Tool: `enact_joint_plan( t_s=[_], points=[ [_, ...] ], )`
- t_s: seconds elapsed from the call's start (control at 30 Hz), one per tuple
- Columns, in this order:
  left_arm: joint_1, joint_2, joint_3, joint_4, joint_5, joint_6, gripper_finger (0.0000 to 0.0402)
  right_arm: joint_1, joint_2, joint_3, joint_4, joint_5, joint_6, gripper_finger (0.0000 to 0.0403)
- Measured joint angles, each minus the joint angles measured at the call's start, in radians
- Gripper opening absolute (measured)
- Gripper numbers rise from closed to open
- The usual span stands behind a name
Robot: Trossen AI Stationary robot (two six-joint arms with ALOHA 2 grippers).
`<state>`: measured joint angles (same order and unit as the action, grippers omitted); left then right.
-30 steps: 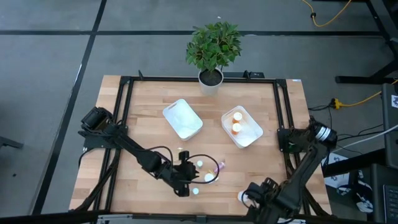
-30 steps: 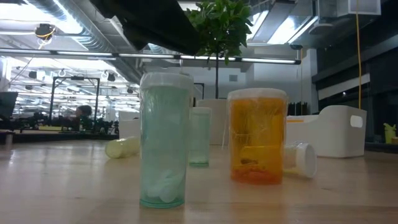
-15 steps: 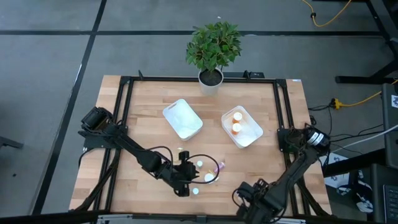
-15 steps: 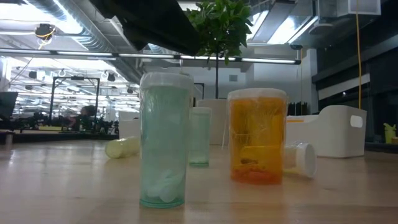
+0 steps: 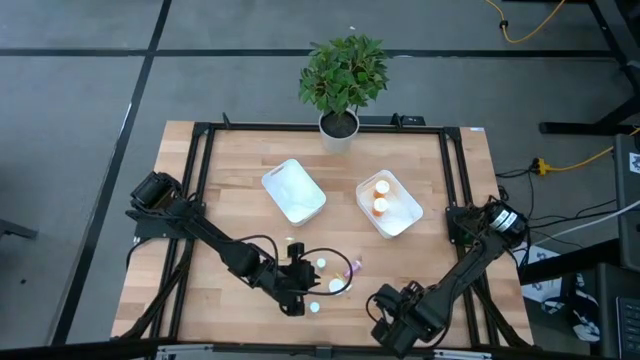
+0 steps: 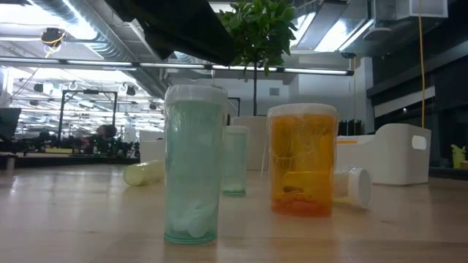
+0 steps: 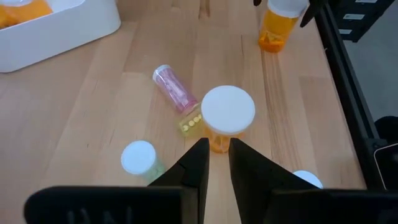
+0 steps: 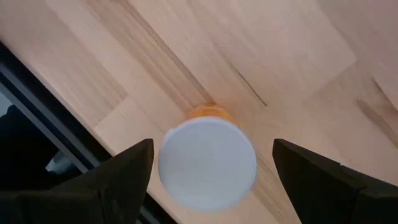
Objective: Pick and place medicine bottles into bin by pill shape (circle, oval)
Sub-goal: Put the right orange pill bottle into the right white bin
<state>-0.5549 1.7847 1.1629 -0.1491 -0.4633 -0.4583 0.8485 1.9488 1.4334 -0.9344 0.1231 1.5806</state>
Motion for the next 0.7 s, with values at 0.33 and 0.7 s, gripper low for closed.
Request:
enact_joint_plan(
  t_s=[0.33, 0.7],
  points=[
    [0.000, 0.000, 0.000, 0.000, 0.000, 0.000, 0.0055, -0.007, 0.000, 0.000, -0.001, -0.025, -0.001, 0.0275],
    [0.000, 0.000, 0.000, 0.000, 0.000, 0.000, 0.0055, -0.092, 0.000, 0.130, -0.164, 0.017, -0.282, 0.0206]
  ],
)
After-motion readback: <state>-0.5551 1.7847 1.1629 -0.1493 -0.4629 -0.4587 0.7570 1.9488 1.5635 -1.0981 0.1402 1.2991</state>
